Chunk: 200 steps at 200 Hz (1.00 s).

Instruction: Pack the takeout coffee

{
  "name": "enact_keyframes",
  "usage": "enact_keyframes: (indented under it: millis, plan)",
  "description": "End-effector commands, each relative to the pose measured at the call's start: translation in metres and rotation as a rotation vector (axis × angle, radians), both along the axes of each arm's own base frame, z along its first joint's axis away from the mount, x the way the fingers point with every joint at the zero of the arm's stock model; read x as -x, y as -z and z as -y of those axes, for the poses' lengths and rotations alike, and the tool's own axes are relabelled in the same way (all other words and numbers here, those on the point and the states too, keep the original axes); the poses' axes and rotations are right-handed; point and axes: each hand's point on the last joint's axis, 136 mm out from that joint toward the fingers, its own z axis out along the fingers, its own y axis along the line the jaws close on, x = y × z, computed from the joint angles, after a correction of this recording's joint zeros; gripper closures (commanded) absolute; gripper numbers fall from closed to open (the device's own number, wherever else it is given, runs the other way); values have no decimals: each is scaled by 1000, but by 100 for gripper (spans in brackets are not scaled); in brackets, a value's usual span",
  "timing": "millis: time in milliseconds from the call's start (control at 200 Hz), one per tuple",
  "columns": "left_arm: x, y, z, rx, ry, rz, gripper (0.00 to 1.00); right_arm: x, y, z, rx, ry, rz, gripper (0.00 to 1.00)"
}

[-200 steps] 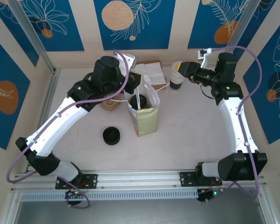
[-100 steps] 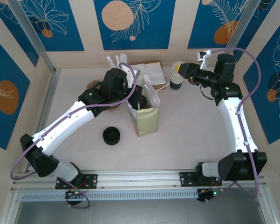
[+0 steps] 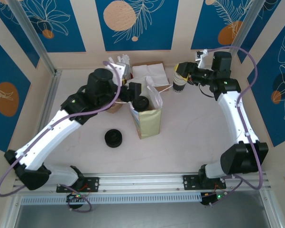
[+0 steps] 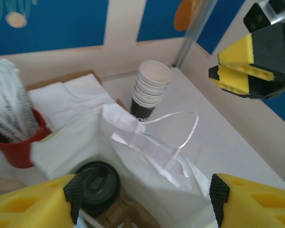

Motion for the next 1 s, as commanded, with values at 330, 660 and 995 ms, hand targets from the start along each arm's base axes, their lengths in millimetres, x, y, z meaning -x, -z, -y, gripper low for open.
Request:
enact_keyframes:
  millis: [330,660,995]
  plan:
    - [54,32,-129,-21,-338,20,22,-67,-2,-44,275,-30,58,49]
    - [86,90,-171,-61,-414,-65,20,-119,12,-48,408,-3,87,49]
    - [92,100,-179,-79,-425,-78,20,-159,47,-55,463,-1,117,51]
